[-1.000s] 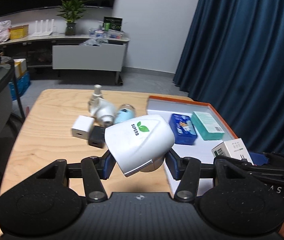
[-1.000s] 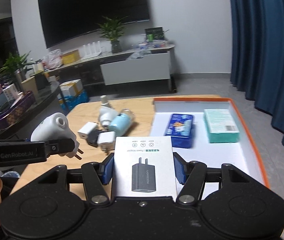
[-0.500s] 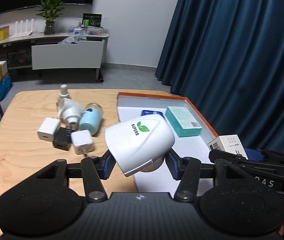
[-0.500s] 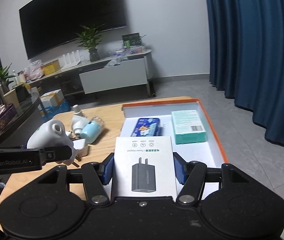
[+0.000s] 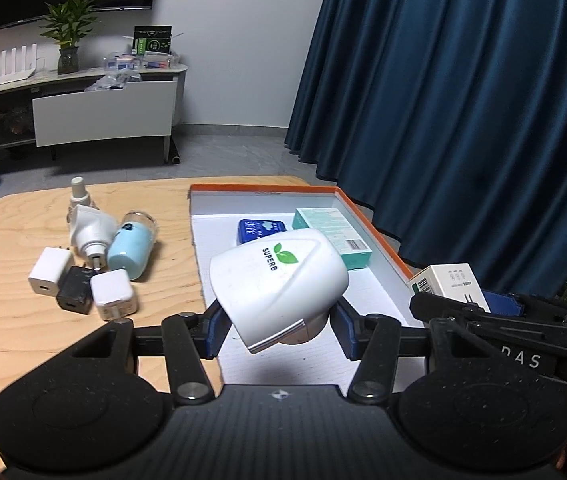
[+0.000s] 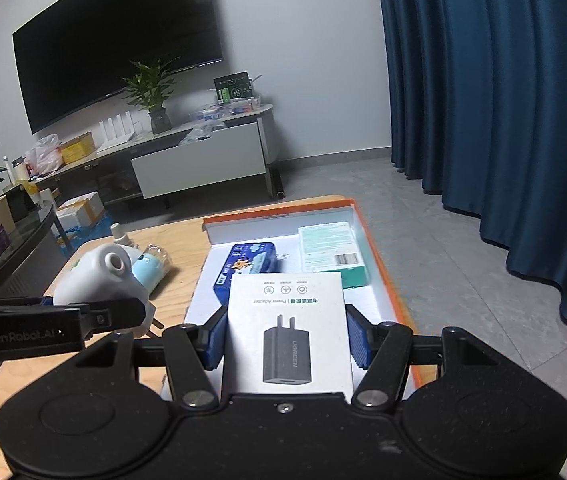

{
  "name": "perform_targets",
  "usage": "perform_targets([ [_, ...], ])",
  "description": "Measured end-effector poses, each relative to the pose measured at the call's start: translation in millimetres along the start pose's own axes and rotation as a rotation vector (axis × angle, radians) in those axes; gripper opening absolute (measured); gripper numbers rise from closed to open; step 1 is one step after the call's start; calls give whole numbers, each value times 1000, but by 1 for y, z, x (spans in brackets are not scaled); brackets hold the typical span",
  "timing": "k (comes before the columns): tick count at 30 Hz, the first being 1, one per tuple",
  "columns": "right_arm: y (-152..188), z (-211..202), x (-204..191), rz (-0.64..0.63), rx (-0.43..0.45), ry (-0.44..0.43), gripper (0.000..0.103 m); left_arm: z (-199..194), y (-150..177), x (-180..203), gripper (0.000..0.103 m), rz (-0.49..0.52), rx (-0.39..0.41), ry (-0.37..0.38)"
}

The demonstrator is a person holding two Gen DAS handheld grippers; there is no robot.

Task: Organize rigid objects
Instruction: 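Lower the diffuser and charger box into the box lid and release both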

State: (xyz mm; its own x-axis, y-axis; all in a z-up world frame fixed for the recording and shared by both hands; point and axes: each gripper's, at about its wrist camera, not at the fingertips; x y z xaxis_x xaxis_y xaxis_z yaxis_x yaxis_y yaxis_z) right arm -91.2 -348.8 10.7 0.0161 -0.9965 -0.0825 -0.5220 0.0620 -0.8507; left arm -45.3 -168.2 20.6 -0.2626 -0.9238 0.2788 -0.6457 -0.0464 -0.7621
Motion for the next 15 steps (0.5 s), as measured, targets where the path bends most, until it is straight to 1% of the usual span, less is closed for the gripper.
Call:
perform_targets([
  [15, -10, 6, 24, 20, 10, 31, 71, 23, -5, 22, 54, 31, -29, 25],
])
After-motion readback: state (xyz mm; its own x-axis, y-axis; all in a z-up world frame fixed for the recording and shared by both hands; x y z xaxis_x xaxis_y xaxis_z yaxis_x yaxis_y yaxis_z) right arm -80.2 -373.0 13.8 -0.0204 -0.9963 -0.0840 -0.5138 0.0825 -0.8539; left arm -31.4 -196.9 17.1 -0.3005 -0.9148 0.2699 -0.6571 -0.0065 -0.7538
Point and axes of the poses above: each gripper's, at about its wrist camera, not at the fingertips, and z roughly the way its jaws point, x to its right, y to its underside, and after that the axes turned 7 degrees about -z, right-handed
